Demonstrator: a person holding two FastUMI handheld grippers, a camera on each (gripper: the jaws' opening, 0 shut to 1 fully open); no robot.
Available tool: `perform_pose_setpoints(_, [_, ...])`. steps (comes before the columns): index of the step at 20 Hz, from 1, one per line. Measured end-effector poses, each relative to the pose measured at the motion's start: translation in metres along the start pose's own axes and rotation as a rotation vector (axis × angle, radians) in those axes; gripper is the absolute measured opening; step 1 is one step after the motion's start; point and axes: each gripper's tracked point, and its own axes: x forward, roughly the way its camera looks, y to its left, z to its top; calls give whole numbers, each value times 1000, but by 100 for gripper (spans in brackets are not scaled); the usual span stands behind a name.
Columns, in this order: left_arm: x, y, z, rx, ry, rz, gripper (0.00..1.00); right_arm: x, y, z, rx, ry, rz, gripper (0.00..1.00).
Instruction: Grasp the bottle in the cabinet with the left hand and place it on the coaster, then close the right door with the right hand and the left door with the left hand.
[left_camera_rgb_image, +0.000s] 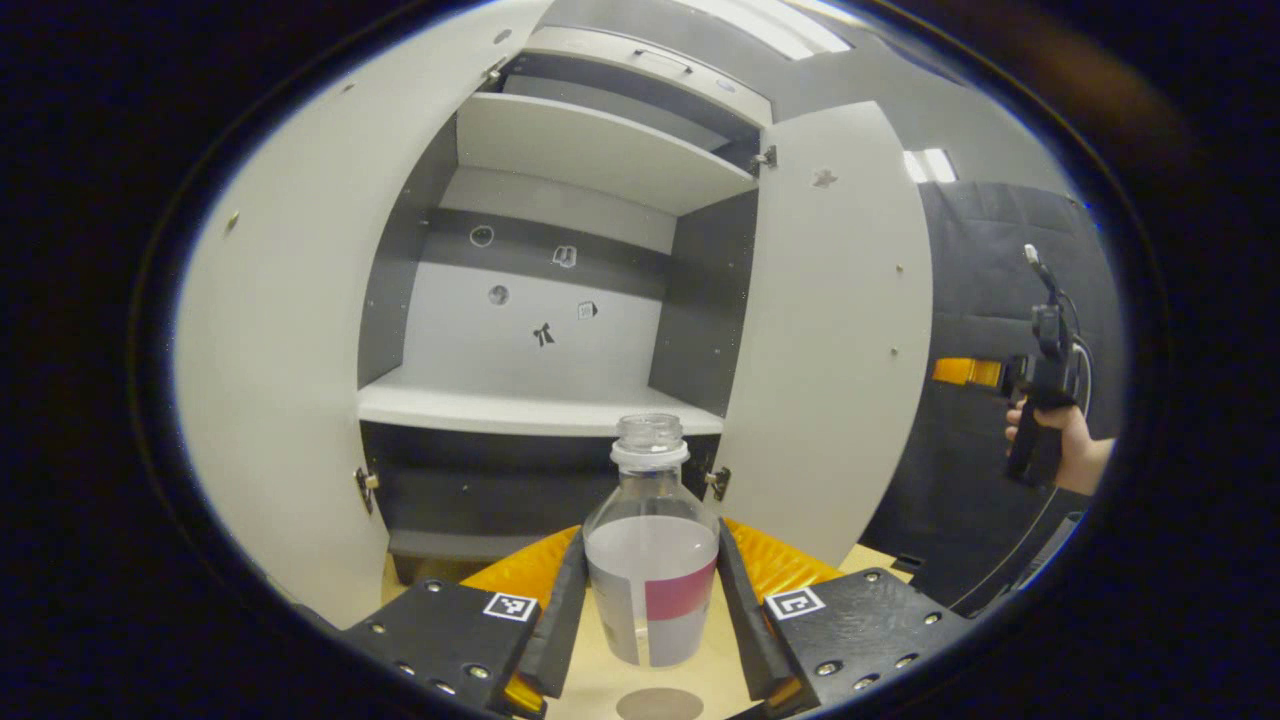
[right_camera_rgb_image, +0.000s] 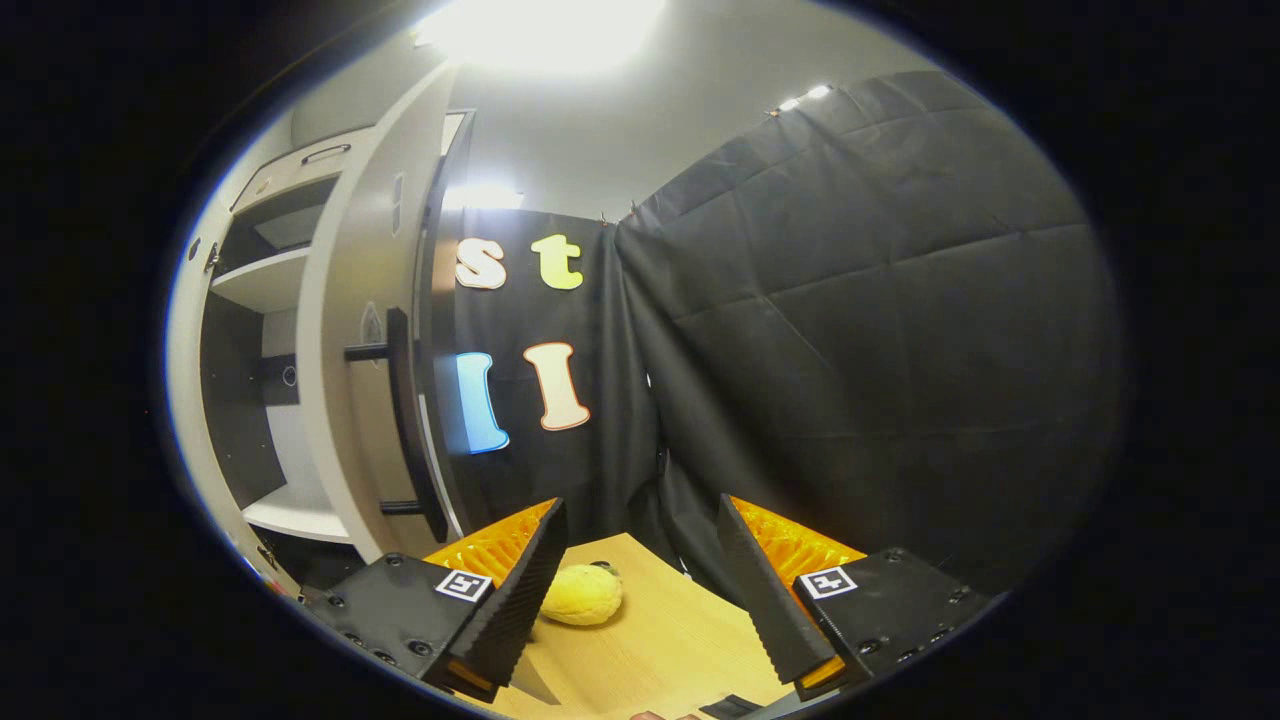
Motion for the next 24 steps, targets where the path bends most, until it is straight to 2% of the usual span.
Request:
perform_pose_setpoints(1, [-2,-3,-16,-8,12,-6,67,-6,0,0,-9,5,0,92])
perform_pose_setpoints(2, [-3,-6,-31,-12,25,-14,67,-11,-1,-4,-18,13,1,96])
perform_pose_setpoints(3, [-4,-8,-47,-10,42,-18,67,-16,0,-5,-22,20,5,92])
perform_pose_setpoints(4, [-4,-10,-62,-2,60,-18,67,-20,-1,-7,-24,28,5,96])
perform_pose_setpoints(5, [-3,-12,-77,10,78,-17,68,-24,0,-7,-24,32,7,96])
perform_pose_setpoints(6, [-1,-15,-90,18,93,-21,68,-27,0,-6,-25,34,8,92])
perform_pose_setpoints(10, [4,-24,-132,57,138,-30,68,-38,0,-4,-31,40,10,92])
perform_pose_setpoints(11, [4,-26,-142,66,149,-36,68,-40,1,-4,-31,45,10,96])
perform_pose_setpoints(12, [5,-29,-150,75,158,-43,68,-42,1,-5,-30,50,11,92])
perform_pose_setpoints(13, [4,-29,-154,93,157,-45,68,-42,1,-5,-31,54,10,96])
perform_pose_setpoints(14, [3,-29,-157,115,148,-40,68,-44,-1,-6,-30,60,8,92])
perform_pose_setpoints(15, [3,-27,-161,131,146,-35,68,-44,-2,-8,-23,68,7,92])
perform_pose_setpoints(16, [4,-28,-166,136,148,-31,68,-47,-3,-9,-18,73,4,96])
perform_pose_setpoints(18, [3,-28,-178,140,159,-17,68,-47,-6,-11,-24,79,-1,96])
perform_pose_setpoints(19, [3,-28,-184,141,168,-10,68,-47,-6,-12,-33,82,0,92])
perform_pose_setpoints(20, [1,-29,-188,144,171,-4,68,-46,-8,-11,-40,85,-1,96])
perform_pose_setpoints(23, [-3,-33,-191,165,174,-2,69,-42,-6,-9,-29,88,2,96])
perform_pose_setpoints(24, [-5,-34,-191,167,176,-3,63,-41,-7,-10,-22,89,4,92])
